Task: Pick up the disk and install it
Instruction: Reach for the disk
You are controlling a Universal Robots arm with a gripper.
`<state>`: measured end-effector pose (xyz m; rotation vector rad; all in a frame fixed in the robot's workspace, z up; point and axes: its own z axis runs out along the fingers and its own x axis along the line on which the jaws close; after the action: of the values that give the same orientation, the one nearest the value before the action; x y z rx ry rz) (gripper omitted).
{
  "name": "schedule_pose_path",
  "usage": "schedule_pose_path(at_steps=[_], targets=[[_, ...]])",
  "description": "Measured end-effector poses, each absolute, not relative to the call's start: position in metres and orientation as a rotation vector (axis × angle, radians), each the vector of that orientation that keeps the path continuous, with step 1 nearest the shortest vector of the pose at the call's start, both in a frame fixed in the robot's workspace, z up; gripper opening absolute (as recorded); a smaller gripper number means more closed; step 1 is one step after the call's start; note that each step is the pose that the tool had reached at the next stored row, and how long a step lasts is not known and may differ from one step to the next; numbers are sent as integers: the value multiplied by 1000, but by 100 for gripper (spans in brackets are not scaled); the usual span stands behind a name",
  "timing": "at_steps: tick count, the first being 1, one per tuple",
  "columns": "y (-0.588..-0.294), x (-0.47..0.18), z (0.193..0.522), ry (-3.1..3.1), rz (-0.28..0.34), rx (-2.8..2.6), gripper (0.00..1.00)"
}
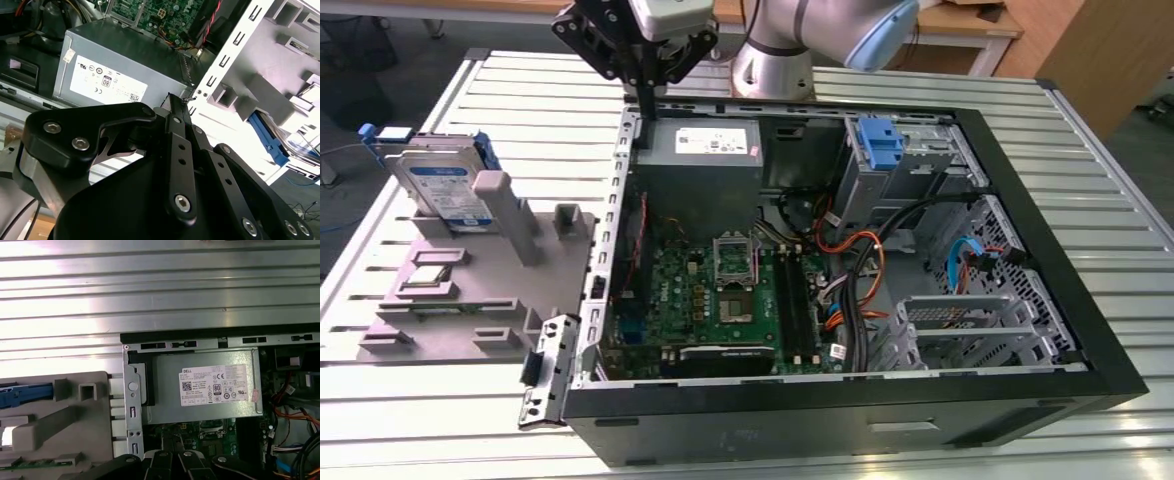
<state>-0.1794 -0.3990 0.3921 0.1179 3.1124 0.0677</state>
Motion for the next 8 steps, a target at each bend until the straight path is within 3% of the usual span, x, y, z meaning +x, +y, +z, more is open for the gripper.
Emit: schedule_pose_path(at_steps=[8], targets=[[-399,-189,392,3113,68,118,10]])
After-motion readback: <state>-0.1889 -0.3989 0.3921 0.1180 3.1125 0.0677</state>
